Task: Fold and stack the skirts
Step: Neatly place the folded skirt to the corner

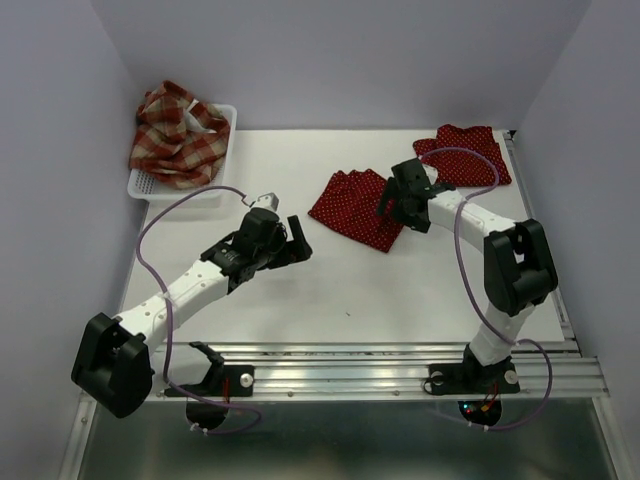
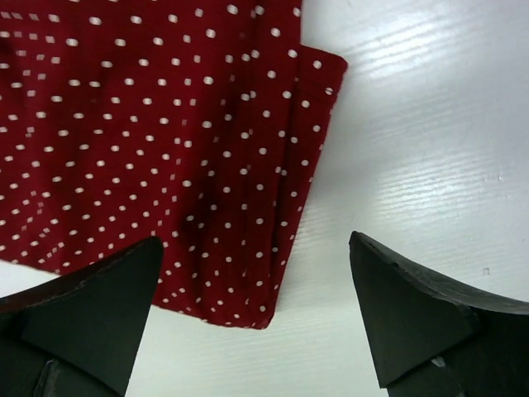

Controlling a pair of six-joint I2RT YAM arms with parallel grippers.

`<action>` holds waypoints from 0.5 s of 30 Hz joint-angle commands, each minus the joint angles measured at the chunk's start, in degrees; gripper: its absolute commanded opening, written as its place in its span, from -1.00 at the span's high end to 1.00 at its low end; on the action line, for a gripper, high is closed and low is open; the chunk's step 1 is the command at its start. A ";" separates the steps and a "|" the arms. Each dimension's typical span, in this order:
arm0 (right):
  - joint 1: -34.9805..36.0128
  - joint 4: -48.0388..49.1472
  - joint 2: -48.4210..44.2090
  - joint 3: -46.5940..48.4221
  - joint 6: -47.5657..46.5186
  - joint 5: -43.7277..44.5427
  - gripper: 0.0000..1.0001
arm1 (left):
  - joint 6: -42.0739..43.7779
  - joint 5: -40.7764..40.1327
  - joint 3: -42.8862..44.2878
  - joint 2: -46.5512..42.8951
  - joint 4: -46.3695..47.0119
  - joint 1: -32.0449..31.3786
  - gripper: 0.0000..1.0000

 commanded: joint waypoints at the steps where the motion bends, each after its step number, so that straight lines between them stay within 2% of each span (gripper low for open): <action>1: 0.30 2.41 1.30 0.69 4.32 4.11 -1.00 | 1.05 0.40 -0.81 -1.63 1.91 0.25 -0.97; 4: 0.30 2.85 4.90 1.47 4.32 4.37 -1.00 | 1.31 2.77 -1.16 -1.89 2.70 0.34 -0.97; 11: -0.75 7.24 8.96 -0.45 6.69 2.71 -0.99 | 1.22 2.78 -1.34 -2.25 2.43 0.34 -0.97; 14: -1.37 10.58 9.49 -2.30 5.65 -0.72 -0.78 | 1.22 2.60 -1.51 -2.25 2.43 0.34 -0.97; 15: -1.37 11.46 9.67 -2.65 4.86 -1.59 -0.47 | 1.22 2.51 -1.51 -2.16 2.26 0.34 -0.97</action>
